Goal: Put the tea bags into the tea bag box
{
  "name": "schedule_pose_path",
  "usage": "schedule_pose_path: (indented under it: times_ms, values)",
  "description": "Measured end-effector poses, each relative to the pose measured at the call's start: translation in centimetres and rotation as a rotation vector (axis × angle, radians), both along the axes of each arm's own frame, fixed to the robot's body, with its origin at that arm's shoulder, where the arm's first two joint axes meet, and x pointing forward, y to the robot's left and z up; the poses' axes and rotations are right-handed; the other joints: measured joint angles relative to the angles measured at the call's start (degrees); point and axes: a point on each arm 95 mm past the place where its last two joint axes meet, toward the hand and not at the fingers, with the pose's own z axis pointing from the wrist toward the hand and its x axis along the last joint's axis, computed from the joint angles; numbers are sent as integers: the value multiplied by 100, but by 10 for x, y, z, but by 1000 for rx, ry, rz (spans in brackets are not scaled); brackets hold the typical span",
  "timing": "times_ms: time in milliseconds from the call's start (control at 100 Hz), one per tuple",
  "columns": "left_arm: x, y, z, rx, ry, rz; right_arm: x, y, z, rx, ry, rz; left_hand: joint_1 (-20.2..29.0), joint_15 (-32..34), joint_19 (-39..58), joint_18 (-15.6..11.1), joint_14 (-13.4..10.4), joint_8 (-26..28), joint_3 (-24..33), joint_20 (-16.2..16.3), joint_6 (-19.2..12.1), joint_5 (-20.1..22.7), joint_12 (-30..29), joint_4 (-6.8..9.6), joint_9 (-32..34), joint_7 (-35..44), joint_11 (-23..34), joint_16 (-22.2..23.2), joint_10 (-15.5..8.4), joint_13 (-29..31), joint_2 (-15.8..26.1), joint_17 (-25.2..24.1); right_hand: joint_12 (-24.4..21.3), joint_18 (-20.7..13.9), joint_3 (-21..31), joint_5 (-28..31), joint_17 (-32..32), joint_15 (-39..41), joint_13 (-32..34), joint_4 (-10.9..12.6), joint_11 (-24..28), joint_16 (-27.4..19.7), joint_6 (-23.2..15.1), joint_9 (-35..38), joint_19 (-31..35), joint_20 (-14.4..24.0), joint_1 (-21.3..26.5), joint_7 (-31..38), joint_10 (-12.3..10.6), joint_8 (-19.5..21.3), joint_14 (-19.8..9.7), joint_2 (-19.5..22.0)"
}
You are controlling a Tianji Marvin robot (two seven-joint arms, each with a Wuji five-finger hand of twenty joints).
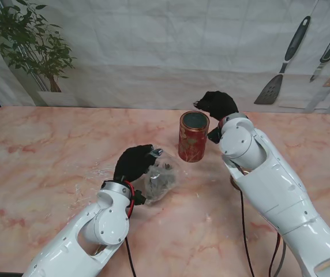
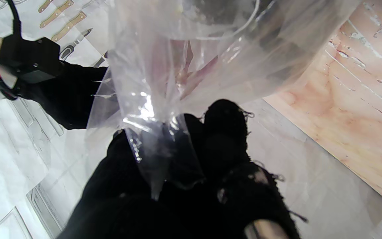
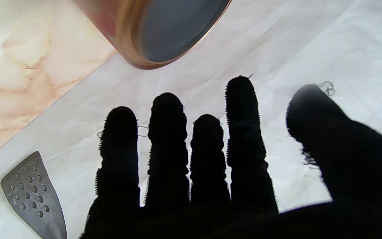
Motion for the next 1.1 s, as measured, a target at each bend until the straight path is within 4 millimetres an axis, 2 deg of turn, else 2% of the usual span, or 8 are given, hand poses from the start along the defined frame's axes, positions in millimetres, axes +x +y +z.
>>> schedule_pose_path:
  times_ms: [190, 220, 300, 640, 830, 970, 1100]
  values:
    - [1, 0, 1, 13, 2, 8, -15, -11, -5, 33, 24, 87, 0, 0, 0, 0, 0, 0, 1, 0, 0, 0, 0, 0, 0, 0, 0, 0, 0, 0, 0, 0, -57, 0, -28, 13, 33, 20, 7, 1, 0, 0, 0, 203, 4, 0, 258, 66, 43, -285, 0, 6]
    - [1, 0, 1, 17, 1, 10, -17, -12, -6, 52, 32, 103, 0, 0, 0, 0, 0, 0, 1, 0, 0, 0, 0, 0, 0, 0, 0, 0, 0, 0, 0, 0, -58, 0, -29, 170, 33, 24, 7, 1, 0, 0, 17, 219, 5, 0, 303, 77, 63, -330, 0, 8]
    - [2, 0, 2, 21, -1, 13, -23, -15, -11, 130, 59, 153, 0, 0, 0, 0, 0, 0, 1, 0, 0, 0, 0, 0, 0, 0, 0, 0, 0, 0, 0, 0, -58, 0, -45, 136, 33, 102, 79, 1, 0, 0, 77, 282, 9, 1, 434, 89, 105, -414, 19, 10]
    - [5, -1, 4, 32, -1, 25, -51, -19, -35, 219, 134, 376, -1, 0, 0, 0, 0, 1, 1, 0, 0, 0, 0, 0, 0, 0, 0, 0, 0, 0, 0, 0, -59, 0, -244, 294, 26, 233, 78, 1, 5, 13, 184, 333, 21, 32, 794, 197, 174, -580, 71, 27]
    - [6, -1, 5, 35, -2, 30, -63, -18, -47, 232, 193, 496, -1, 0, 0, 0, 0, 1, 2, 0, 0, 0, 0, 0, 0, 0, 0, 0, 0, 0, 0, 0, -59, 0, -431, 294, -11, 237, 76, 1, 9, 15, 221, 333, 21, 81, 873, 190, 176, -724, 75, 334]
    - [6, -1, 6, 28, -10, 31, -68, -17, -53, 229, 219, 543, -1, 0, 0, 0, 0, 1, 2, 0, 0, 0, 0, 0, 0, 0, 0, 0, 0, 0, 0, 0, -59, 0, -725, 308, -82, 287, 72, 1, 38, 69, 221, 331, 21, 86, 934, -61, 176, -928, 76, 583]
    - [2, -2, 6, 6, -36, 10, -71, -13, -62, 226, 265, 585, -1, 0, 0, 0, 0, 1, 2, 0, 0, 0, 0, -1, 0, 0, 0, 0, 0, 0, 0, 0, 8, 0, -738, 349, -146, 363, 65, 1, 142, 99, 174, 330, 19, 153, 934, -251, 176, -1114, 91, 584]
